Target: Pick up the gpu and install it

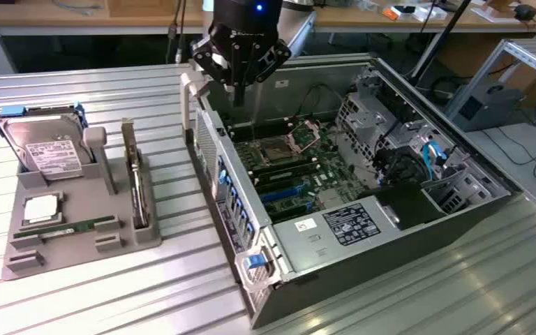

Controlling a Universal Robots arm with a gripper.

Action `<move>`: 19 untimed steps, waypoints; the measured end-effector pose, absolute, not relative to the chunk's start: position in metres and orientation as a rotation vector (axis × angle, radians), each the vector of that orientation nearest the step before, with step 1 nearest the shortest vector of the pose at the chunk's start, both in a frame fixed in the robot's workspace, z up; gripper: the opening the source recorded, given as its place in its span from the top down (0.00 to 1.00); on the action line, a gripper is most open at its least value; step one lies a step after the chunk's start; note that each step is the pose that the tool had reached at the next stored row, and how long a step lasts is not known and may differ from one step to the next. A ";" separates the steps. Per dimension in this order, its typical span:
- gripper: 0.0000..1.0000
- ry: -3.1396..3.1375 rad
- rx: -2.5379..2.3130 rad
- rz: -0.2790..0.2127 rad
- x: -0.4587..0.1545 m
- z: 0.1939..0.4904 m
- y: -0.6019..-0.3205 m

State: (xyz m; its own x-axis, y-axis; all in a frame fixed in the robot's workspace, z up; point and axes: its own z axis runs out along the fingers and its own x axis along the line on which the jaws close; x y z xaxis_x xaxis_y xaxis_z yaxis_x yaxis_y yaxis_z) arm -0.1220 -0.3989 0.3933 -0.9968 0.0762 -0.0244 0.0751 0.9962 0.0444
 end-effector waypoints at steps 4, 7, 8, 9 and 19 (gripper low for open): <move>0.89 3.112 0.118 0.068 -0.148 0.393 -0.399; 0.89 3.112 0.118 0.068 -0.154 0.393 -0.399; 0.89 3.112 0.118 0.068 -0.155 0.393 -0.399; 0.89 3.112 0.118 0.068 -0.156 0.393 -0.399; 0.89 3.112 0.118 0.068 -0.184 0.393 -0.399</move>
